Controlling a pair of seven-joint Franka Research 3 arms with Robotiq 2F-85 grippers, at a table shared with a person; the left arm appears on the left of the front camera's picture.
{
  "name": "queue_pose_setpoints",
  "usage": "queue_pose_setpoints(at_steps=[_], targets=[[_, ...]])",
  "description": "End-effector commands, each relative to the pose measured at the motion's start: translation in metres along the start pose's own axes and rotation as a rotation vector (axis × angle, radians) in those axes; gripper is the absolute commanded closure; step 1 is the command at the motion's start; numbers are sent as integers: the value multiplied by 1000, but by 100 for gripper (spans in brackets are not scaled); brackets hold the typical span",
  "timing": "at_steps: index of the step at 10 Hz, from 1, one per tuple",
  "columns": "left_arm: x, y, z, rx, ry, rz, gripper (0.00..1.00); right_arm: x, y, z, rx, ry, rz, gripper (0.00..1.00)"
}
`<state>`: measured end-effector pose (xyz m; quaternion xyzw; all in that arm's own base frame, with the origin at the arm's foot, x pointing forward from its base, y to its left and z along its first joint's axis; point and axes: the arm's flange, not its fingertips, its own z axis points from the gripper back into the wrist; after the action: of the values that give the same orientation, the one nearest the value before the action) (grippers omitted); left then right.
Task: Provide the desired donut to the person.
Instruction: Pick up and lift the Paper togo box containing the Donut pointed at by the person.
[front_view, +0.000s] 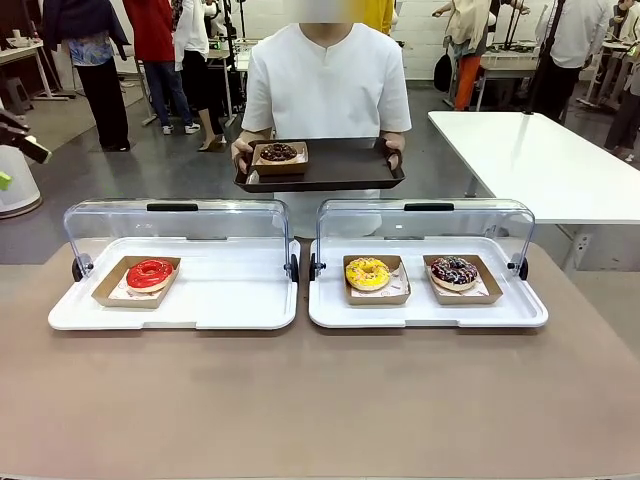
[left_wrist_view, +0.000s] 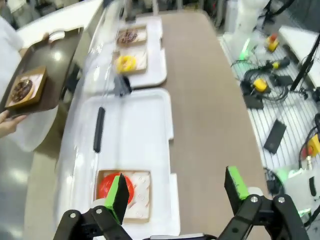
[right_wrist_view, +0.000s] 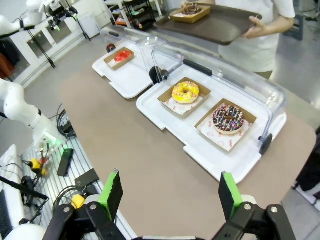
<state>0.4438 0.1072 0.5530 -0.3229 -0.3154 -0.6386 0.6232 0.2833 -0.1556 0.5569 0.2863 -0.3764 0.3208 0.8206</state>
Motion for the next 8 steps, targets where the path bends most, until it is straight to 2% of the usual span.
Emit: queue_pose_setpoints(at_steps=[1, 3, 4, 8], targets=[[-21, 16, 10, -1, -96, 3, 0, -1, 1, -1, 0, 1, 0, 0], [-40, 9, 19, 78, -58, 8, 0, -1, 1, -1, 0, 1, 0, 0], [-55, -7, 12, 102, -18, 22, 0, -1, 1, -1, 0, 1, 0, 0], [-82, -32, 14, 183, -12, 64, 0, -1, 1, -1, 0, 1, 0, 0]])
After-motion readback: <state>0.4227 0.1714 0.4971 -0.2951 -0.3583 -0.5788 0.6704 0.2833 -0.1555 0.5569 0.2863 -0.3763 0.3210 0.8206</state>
